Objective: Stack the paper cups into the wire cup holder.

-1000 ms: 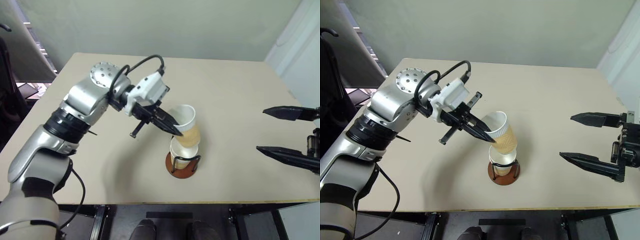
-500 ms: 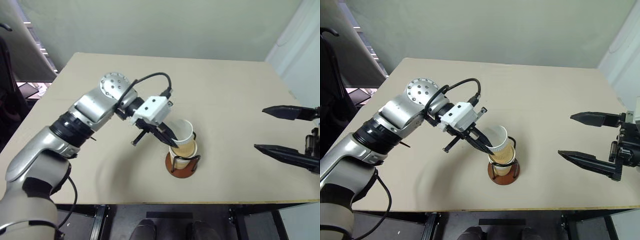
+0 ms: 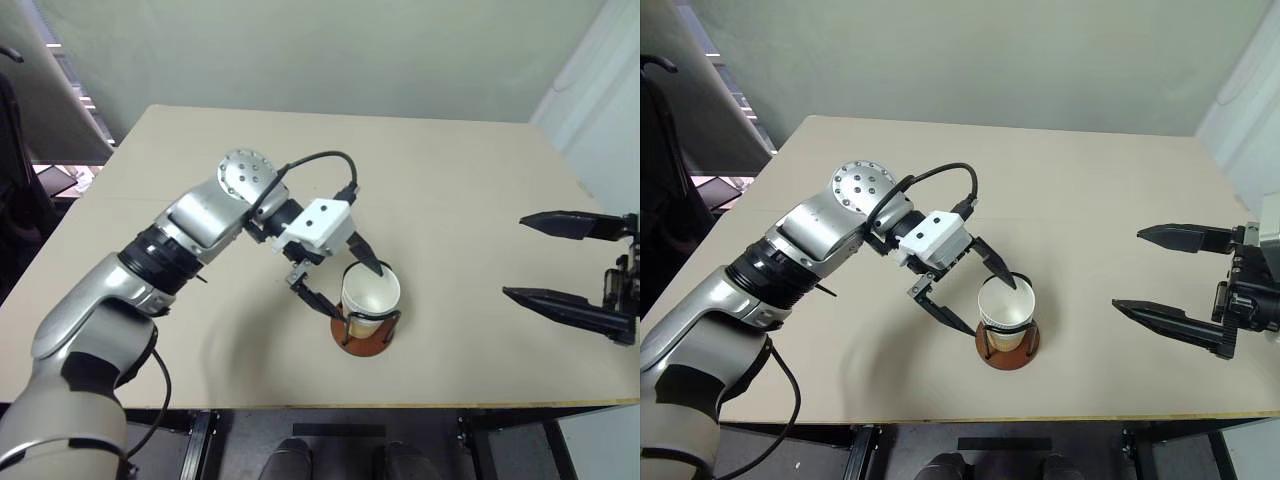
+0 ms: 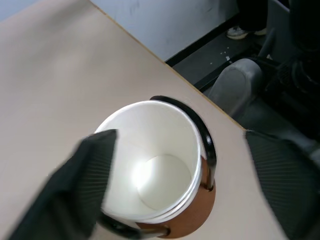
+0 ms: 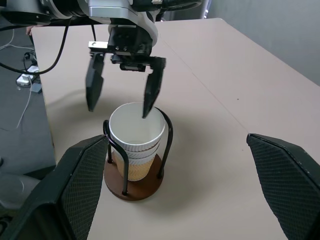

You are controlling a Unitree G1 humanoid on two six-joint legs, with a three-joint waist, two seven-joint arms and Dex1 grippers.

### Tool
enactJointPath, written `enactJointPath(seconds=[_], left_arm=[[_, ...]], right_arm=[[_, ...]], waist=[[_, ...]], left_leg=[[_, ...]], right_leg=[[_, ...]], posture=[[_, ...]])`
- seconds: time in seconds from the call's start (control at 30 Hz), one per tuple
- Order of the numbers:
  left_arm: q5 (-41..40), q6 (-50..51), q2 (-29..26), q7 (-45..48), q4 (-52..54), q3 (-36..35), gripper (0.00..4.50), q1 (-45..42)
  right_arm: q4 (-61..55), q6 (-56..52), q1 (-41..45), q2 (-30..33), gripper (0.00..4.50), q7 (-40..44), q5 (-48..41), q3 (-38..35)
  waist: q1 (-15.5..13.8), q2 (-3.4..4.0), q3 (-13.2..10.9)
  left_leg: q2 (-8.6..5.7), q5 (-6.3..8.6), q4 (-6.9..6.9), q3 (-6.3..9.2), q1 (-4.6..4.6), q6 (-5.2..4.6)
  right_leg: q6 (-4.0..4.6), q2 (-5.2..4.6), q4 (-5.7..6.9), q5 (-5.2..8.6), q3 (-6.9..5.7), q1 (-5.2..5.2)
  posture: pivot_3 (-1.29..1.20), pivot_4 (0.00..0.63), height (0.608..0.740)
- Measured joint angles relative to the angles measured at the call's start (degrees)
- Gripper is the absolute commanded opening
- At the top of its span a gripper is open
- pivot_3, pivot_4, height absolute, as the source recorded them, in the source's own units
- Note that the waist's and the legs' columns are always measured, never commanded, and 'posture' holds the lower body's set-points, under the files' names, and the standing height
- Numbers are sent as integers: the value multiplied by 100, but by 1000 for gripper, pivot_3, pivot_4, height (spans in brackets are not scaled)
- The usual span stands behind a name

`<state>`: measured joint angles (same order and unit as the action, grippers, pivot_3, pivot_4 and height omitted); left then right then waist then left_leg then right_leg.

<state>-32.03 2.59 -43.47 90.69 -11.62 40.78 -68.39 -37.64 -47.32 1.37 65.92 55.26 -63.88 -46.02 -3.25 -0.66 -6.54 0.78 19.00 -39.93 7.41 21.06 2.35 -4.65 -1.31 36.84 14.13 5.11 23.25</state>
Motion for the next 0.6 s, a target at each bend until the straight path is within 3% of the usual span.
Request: enactJointPath(seconds=[0.2, 0.6], left_arm=[[14, 281, -60, 2, -185, -915, 4485, 232], [-550, 2175, -1493, -532, 902, -3536, 4485, 2655]], right_arm=[[181, 238, 190, -36, 4500, 211, 75, 457], [1715, 1014, 516, -231, 4500, 1146, 1204, 1915]], waist=[[21, 3, 1], [70, 6, 2]], left_leg=[[1, 0, 8, -3, -2, 0], [4, -5, 44, -9, -8, 9]], right_leg=[[0, 4, -2, 0, -4, 2], [4, 4, -2, 2, -10, 25]], posture=[[0, 150, 740], [0, 150, 740]])
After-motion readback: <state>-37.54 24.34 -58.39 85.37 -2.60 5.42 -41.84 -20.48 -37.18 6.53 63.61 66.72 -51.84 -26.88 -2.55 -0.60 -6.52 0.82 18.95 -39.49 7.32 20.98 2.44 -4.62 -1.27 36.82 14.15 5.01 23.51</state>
